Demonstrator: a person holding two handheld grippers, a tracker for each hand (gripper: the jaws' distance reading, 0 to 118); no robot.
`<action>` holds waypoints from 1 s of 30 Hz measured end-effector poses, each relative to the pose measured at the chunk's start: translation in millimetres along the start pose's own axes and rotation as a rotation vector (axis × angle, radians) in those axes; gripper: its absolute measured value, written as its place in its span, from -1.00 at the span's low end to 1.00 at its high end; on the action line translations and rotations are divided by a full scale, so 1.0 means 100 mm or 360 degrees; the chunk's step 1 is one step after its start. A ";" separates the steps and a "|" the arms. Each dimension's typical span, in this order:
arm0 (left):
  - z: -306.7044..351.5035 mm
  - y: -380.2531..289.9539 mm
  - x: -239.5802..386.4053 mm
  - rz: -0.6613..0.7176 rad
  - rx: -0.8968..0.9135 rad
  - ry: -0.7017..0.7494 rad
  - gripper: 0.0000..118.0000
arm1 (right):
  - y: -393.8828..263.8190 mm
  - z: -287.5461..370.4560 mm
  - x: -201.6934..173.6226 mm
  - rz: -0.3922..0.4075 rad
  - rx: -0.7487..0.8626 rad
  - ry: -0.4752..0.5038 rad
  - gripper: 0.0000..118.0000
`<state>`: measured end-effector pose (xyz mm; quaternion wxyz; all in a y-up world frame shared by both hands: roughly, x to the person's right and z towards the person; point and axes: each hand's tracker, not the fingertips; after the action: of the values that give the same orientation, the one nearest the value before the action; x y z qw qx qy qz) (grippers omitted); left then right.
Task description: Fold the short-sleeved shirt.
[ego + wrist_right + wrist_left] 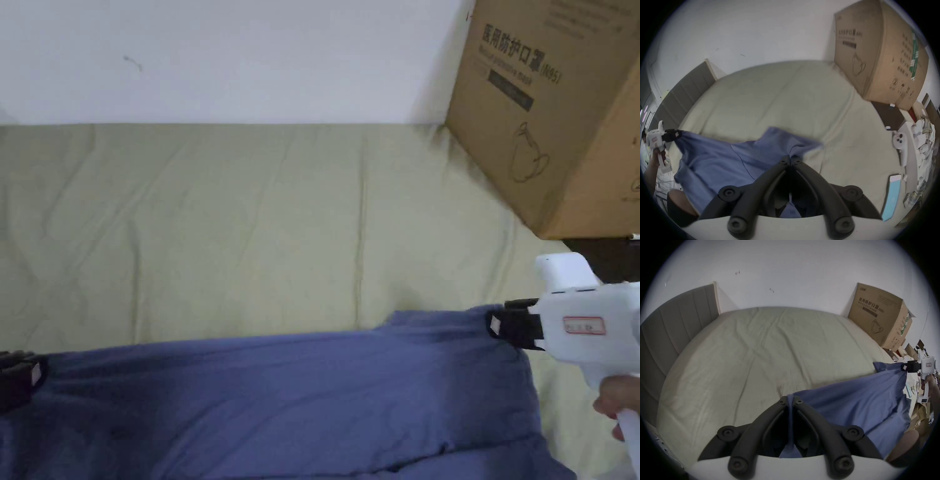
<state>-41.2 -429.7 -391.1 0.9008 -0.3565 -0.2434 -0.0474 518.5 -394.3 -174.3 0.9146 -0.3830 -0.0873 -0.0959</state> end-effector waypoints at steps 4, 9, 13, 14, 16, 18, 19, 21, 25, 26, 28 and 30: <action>0.83 -0.15 0.06 0.0019 0.0057 -0.0086 -0.96 | -0.36 0.95 -0.24 0.0004 0.0116 0.0065 -1.00; 1.13 -0.83 -0.29 -0.0011 -0.0077 -0.0192 -0.96 | -1.14 1.18 0.00 -0.0001 -0.0006 0.0130 -1.00; 1.13 -1.40 -0.13 0.0046 -0.0286 -0.0178 -0.96 | -1.89 1.00 -0.24 0.0159 -0.0216 -0.0027 -1.00; 1.09 -1.54 -0.10 0.0058 -0.0329 -0.0195 -0.96 | -2.02 1.01 -0.36 0.0167 -0.0208 -0.0084 -1.00; 1.00 -1.79 -0.04 0.0063 -0.0409 -0.0157 -0.89 | -2.30 0.90 -0.42 0.0137 -0.0208 -0.0177 -0.96; 0.99 -1.95 -0.10 0.0097 -0.0360 -0.0082 -0.24 | -2.41 0.84 -0.30 0.0129 -0.0161 -0.0198 0.03; 1.07 -1.95 -0.11 0.0134 -0.0290 -0.0056 0.24 | -2.43 0.89 -0.33 0.0123 -0.0140 -0.0266 0.63; 1.18 -1.96 -0.25 0.0273 -0.0246 -0.0056 1.00 | -2.44 1.15 -0.38 0.0145 0.0015 -0.0316 0.96; 1.76 -1.87 -0.24 0.0413 0.0071 -0.0155 0.34 | -2.40 1.86 -0.66 0.0145 0.0401 -0.0283 0.40; 1.88 -1.87 -0.23 0.0420 0.0120 -0.0181 -0.46 | -2.29 2.00 -0.71 0.0133 0.0480 -0.0237 -0.64; 1.97 -1.88 -0.23 0.0428 0.0123 -0.0179 -0.89 | -2.23 2.14 -0.89 0.0101 0.0539 -0.0354 -1.00; 1.91 -1.91 -0.38 0.0466 0.0118 -0.0289 -0.90 | -2.09 2.27 -1.01 0.0056 0.0556 -0.0184 -1.00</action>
<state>-201.4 -447.8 -171.0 0.8850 -0.3574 -0.2706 0.1258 350.1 -364.3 102.3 0.9622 -0.2248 -0.1484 -0.0409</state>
